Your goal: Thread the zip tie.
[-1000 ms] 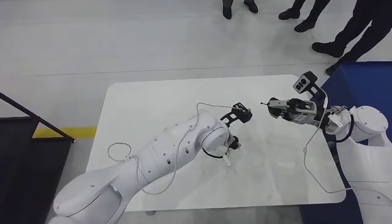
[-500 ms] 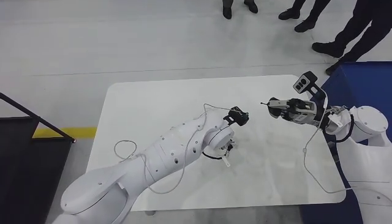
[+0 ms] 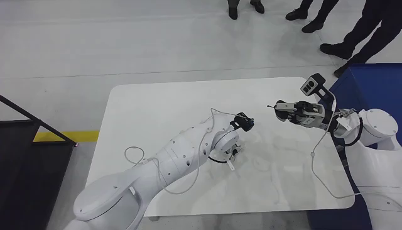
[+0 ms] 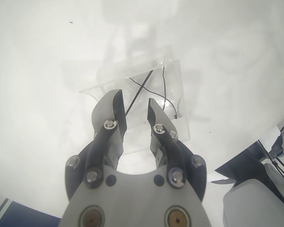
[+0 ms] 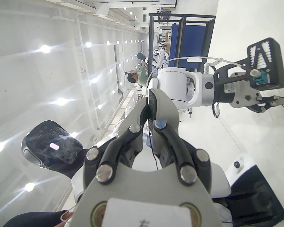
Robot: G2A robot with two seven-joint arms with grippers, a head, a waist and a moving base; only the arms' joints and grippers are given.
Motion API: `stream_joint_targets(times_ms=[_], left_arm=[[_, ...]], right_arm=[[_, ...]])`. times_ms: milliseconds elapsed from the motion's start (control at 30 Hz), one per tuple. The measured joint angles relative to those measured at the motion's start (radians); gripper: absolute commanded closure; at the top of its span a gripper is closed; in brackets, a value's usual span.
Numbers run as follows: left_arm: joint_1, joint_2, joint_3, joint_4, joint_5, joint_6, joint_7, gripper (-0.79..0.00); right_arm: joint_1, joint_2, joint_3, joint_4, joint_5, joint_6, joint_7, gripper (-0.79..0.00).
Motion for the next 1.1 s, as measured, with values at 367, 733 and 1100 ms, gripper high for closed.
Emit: stream_joint_targets(times_ms=[367,733,1100], left_arm=[[-0.005,-0.050,-0.001,0.104,0.012,-0.025,0.020,-0.166],[-0.005,-0.091,-0.011,0.180,0.009,-0.049,0.018,-0.132],[-0.009,-0.118,-0.024,0.194,0.020,-0.063,0.000,0.000]], right_arm=[[0.000,0.000,0.000,0.000,0.000,0.000,0.000,0.000],[0.000,0.000,0.000,0.000,0.000,0.000,0.000,0.000],[0.000,0.000,0.000,0.000,0.000,0.000,0.000,0.000]])
